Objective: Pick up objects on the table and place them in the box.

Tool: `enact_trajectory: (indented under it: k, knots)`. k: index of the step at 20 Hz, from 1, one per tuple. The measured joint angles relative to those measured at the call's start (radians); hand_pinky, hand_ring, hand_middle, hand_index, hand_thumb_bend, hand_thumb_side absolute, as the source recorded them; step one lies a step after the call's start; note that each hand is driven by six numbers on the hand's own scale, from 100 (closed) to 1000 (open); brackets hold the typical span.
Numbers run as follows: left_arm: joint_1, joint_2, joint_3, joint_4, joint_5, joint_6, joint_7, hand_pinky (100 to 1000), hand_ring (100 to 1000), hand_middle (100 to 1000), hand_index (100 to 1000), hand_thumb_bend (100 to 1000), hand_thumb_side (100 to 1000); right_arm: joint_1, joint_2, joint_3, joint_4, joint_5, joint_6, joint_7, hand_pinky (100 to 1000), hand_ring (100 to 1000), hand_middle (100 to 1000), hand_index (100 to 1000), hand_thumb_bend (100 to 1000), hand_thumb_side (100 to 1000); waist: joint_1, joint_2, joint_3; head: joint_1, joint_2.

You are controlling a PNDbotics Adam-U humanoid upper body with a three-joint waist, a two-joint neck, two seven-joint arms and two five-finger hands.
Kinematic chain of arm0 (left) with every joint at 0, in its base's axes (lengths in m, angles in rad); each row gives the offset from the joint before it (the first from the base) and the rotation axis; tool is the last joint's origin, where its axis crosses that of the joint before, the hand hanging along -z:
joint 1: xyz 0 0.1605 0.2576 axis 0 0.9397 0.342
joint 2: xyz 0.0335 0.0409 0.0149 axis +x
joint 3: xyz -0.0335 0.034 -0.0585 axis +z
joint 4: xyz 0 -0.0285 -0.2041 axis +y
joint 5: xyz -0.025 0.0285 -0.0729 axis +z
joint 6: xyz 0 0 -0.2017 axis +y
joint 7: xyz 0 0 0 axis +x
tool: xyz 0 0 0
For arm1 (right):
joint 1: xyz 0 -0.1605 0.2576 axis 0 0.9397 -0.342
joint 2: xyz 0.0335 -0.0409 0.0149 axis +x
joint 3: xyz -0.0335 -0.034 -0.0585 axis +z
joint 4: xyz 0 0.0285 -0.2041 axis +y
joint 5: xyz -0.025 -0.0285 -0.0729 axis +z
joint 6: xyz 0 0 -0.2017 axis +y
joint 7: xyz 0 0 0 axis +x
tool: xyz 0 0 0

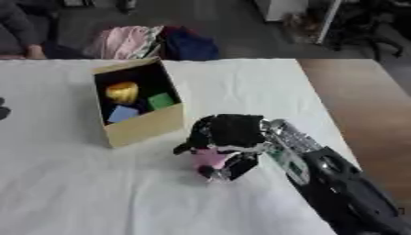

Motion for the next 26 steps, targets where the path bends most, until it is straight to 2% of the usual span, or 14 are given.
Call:
enact_trajectory:
  k: [4,5,9,12,18,22,26]
  knots:
    - [0.003,0.0,0.0,0.0,0.002,0.0,0.0,779,719,701,881,100,568,0.007,-0.021,0.002,-0.011,-0.014,0.0,0.04,831,810,830,1000,100,294,0.0,0.0,0.0,-0.002,0.0]
    - [0.005,0.0,0.001,0.0,0.002,0.0,0.0,778,718,701,881,100,569,0.011,-0.029,0.007,-0.015,-0.017,0.002,0.062,862,868,888,1000,100,331,0.0,0.0,-0.001,-0.002,0.0]
    - [0.007,0.0,0.003,0.0,0.002,0.001,0.001,779,718,701,881,100,569,0.026,-0.063,0.032,-0.039,-0.02,0.046,0.141,893,929,941,1000,100,419,0.0,-0.001,-0.005,-0.002,0.0]
    - [0.007,0.0,0.003,0.0,0.002,0.001,0.001,779,719,701,881,100,567,0.031,-0.074,0.048,-0.055,-0.008,0.079,0.173,897,938,946,1000,100,440,0.0,-0.001,-0.005,-0.002,0.0]
    - [0.007,0.0,0.003,0.0,0.002,0.0,0.001,780,720,703,882,100,567,0.034,-0.073,0.065,-0.047,0.041,0.092,0.186,889,908,886,1000,100,448,0.0,-0.001,-0.005,-0.002,0.0]
    - [0.008,0.0,0.003,0.0,0.002,0.0,0.001,780,720,703,882,100,567,0.034,-0.058,0.068,-0.035,0.069,0.078,0.173,864,850,746,1000,100,448,0.0,-0.001,-0.005,-0.002,0.0]
    - [0.008,-0.004,0.003,0.0,0.002,0.0,0.0,780,721,704,882,100,566,0.038,-0.052,0.062,-0.017,0.09,0.051,0.146,827,785,608,989,100,395,0.0,-0.001,-0.005,-0.001,0.0]
